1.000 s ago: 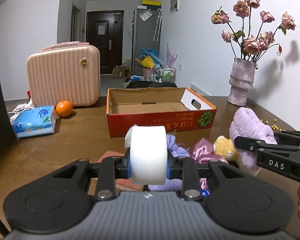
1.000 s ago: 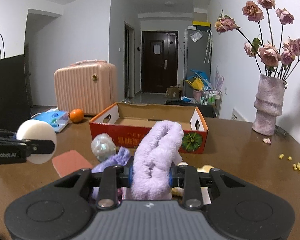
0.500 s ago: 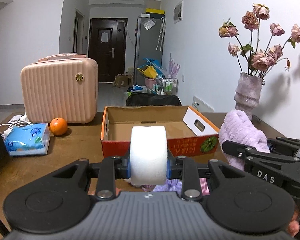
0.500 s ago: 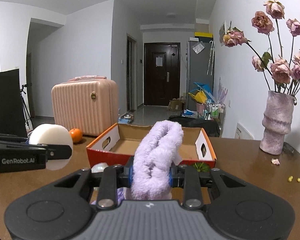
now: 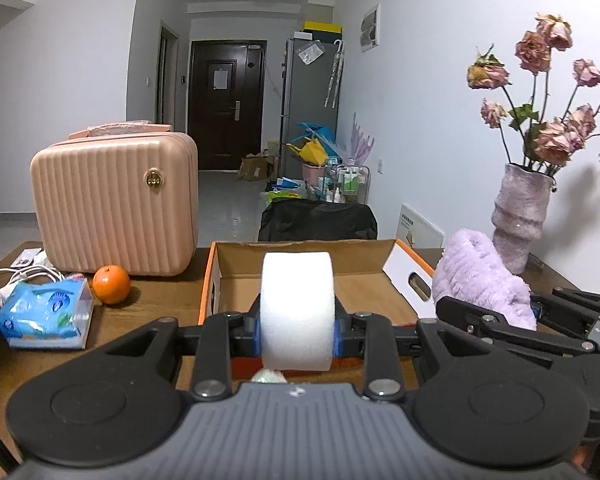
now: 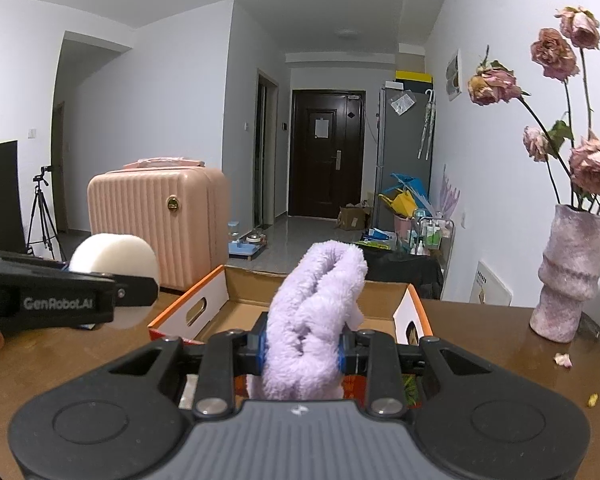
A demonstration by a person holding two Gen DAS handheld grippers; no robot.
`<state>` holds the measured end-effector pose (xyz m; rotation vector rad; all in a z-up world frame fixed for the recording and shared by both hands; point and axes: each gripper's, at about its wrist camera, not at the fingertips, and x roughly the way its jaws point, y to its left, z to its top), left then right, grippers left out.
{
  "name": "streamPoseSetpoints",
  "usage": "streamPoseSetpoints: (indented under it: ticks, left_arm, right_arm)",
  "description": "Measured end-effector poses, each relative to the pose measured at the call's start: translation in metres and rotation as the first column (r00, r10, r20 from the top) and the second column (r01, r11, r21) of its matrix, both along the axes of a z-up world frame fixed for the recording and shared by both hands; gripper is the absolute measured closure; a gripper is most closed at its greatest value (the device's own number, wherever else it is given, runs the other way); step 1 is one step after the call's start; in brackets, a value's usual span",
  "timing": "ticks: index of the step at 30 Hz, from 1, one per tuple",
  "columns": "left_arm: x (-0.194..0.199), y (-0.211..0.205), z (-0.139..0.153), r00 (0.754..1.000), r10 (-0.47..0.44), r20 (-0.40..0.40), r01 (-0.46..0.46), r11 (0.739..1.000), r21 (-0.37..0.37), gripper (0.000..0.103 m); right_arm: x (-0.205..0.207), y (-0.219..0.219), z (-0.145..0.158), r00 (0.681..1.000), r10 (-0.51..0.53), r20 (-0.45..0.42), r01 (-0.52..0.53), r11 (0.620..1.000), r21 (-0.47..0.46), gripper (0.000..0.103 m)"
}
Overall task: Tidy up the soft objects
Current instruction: 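Carry the sponge roll and headband over the cardboard box with both tools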
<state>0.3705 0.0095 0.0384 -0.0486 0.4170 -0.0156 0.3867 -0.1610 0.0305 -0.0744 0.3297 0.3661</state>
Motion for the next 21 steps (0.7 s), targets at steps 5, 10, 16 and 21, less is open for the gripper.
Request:
streamPoseSetpoints:
  ticks: [5, 10, 16, 21]
  left_arm:
    - [0.025, 0.000, 0.003, 1.000, 0.019, -0.004, -0.019, 1.000, 0.008, 0.073]
    - [0.050, -0.001, 0.005, 0.999, 0.046, -0.008, -0.046, 0.998, 0.032, 0.073]
    - [0.086, -0.002, 0.001, 0.997, 0.076, -0.032, -0.074, 0.996, 0.050, 0.073]
    - [0.115, -0.006, -0.008, 0.992, 0.112, -0.062, -0.106, 0.990, 0.094, 0.073]
  right_arm:
    - [0.022, 0.005, 0.003, 1.000, 0.007, 0.004, -0.007, 1.000, -0.015, 0.074]
    - [0.050, 0.007, 0.006, 1.000, 0.006, -0.011, -0.006, 1.000, -0.026, 0.074]
    - [0.087, 0.012, 0.002, 0.999, -0.001, -0.036, -0.001, 0.999, -0.052, 0.074]
    - [0.117, 0.014, -0.006, 0.997, -0.012, -0.073, 0.006, 0.997, -0.075, 0.074]
